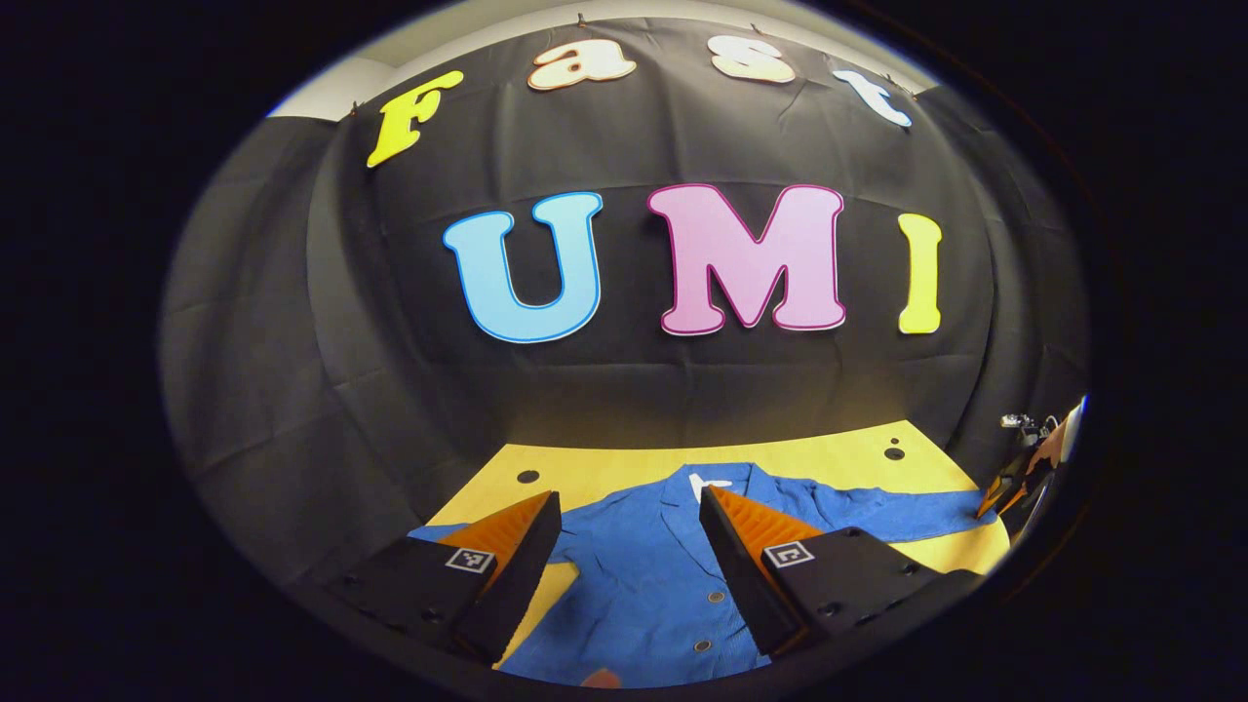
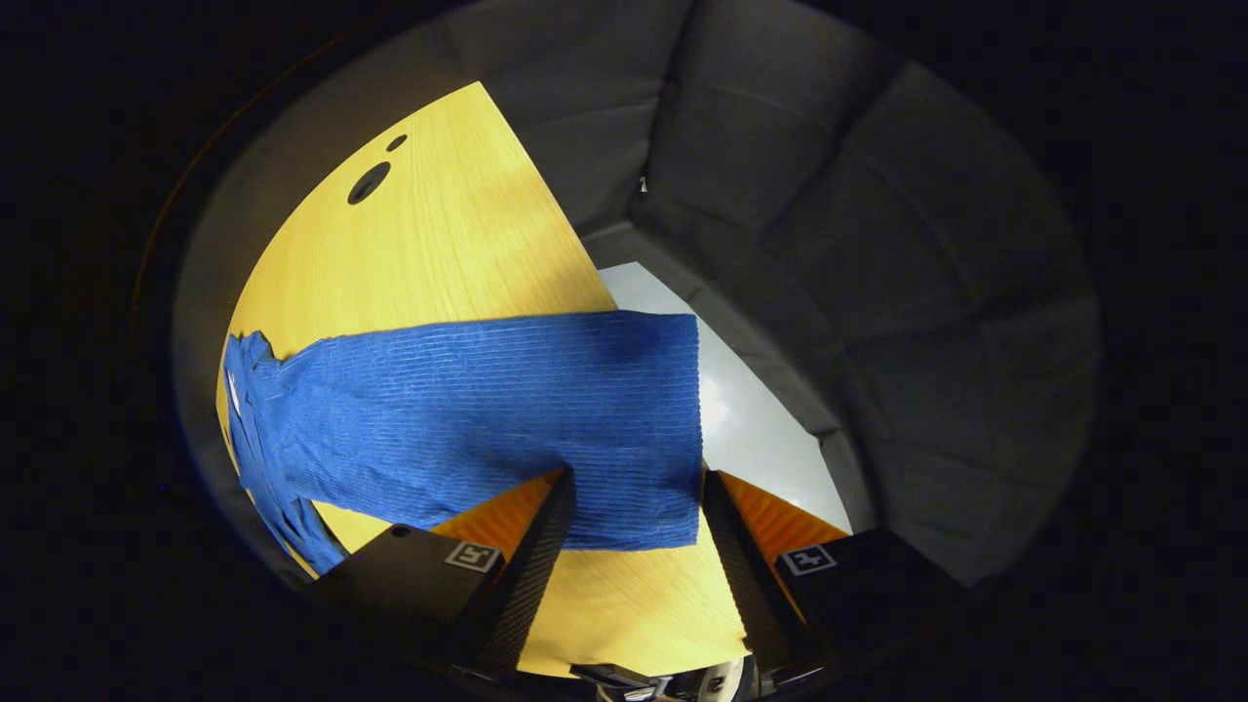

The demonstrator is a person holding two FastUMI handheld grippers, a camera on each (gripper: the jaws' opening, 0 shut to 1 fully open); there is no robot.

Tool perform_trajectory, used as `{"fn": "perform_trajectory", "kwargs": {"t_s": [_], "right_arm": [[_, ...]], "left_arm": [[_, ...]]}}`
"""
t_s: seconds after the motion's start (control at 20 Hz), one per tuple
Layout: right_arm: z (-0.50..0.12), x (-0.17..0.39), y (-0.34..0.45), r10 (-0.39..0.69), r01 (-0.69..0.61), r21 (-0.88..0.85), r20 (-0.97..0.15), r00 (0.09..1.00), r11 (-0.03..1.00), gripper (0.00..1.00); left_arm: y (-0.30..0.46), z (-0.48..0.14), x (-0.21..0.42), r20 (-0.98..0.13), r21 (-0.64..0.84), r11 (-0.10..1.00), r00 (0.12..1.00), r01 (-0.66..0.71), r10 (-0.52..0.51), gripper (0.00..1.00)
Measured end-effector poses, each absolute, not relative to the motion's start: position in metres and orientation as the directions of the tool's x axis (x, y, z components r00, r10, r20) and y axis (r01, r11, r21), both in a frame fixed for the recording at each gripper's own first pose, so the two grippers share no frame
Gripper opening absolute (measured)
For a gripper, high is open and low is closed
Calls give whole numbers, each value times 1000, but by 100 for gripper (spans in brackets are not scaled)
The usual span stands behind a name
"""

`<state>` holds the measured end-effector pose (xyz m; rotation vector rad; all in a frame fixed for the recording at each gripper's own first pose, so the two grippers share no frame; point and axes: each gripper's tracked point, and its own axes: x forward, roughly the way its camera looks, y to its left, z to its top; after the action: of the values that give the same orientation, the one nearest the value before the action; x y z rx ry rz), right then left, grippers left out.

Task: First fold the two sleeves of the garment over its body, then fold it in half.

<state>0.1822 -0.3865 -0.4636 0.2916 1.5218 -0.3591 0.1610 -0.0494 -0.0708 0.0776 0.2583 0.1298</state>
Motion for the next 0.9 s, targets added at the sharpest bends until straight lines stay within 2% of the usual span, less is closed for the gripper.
{"fn": "perform_trajectory", "kwargs": {"t_s": [0.1,0.2,0.25,0.3,0.35,0.4,0.55,0.9], "right_arm": [[-463,189,-379,-39,437,-23,-999,28,899,50],[-467,188,-378,-66,397,-47,-997,35,916,12],[-469,187,-379,-75,386,-56,-997,35,921,6],[-464,188,-375,-83,393,-60,-996,41,917,5],[-461,192,-372,-91,401,-61,-994,56,914,19],[-452,195,-370,-107,402,-66,-991,80,913,6],[-415,208,-358,-147,390,-81,-979,143,917,5],[-276,279,-279,-189,308,-63,-897,399,949,5]], "left_arm": [[-45,-66,161,-234,103,989,963,-110,132,82],[-34,-69,159,-239,109,987,961,-115,138,82],[-26,-72,156,-246,103,987,959,-120,142,83],[-19,-73,154,-253,92,988,957,-123,143,82],[-11,-76,151,-256,84,988,955,-128,146,82],[-1,-76,148,-256,80,988,955,-135,152,82],[27,-82,140,-251,87,985,954,-149,167,82],[103,-85,110,-230,51,980,953,-192,198,82]]}}
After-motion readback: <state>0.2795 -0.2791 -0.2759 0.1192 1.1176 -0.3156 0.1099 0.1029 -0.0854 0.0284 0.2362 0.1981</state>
